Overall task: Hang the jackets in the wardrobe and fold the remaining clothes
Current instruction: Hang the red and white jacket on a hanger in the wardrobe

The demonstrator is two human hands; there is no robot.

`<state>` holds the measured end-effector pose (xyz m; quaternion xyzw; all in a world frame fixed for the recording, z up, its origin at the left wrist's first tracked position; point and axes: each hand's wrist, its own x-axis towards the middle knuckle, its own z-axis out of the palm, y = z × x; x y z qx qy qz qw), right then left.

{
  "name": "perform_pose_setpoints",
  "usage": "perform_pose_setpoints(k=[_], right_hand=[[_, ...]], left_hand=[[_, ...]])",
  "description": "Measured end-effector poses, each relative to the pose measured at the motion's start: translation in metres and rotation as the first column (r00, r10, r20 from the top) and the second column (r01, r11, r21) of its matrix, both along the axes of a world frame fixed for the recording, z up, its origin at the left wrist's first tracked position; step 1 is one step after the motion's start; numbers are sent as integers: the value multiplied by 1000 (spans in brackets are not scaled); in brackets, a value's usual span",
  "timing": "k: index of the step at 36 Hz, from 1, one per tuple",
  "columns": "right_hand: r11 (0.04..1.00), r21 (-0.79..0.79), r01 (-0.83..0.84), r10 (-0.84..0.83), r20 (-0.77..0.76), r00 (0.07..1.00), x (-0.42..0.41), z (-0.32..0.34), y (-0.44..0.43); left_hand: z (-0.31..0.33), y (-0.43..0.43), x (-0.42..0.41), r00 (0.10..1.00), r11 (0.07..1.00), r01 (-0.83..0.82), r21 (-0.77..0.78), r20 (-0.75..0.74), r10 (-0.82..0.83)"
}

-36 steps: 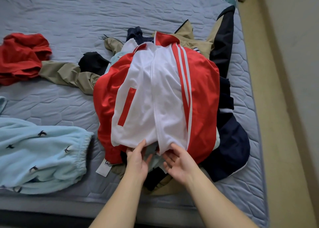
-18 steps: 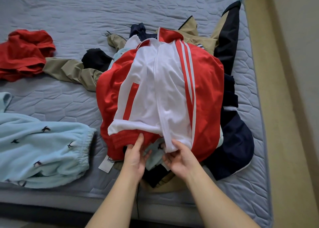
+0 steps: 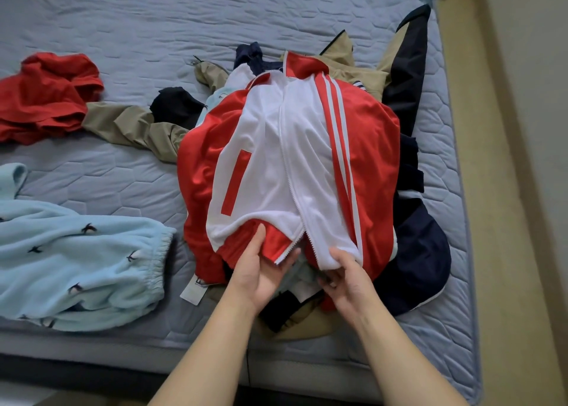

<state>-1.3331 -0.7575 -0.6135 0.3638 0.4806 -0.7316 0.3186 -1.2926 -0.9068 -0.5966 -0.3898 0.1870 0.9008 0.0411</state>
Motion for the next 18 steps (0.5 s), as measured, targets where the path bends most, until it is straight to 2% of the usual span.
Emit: perform_pose_setpoints(k=[3,9,14,18], right_hand=[[999,-21,32,-32,-1,999,2,-2,4],[998,-65,-13,2,-170,986,7,8,10],[974,-211,84,-118,-151,981,1,12,14],[934,-352,60,-119,-147,982,2,11,15]], left_hand=[[2,5,-2,999,996,48,-79,22,-47],[2,10,3,981,938,182,-296,115,-155],[7,11,14,968,901,252,-352,98,-232],[8,11,19,954,873,299,-384,119,-275]])
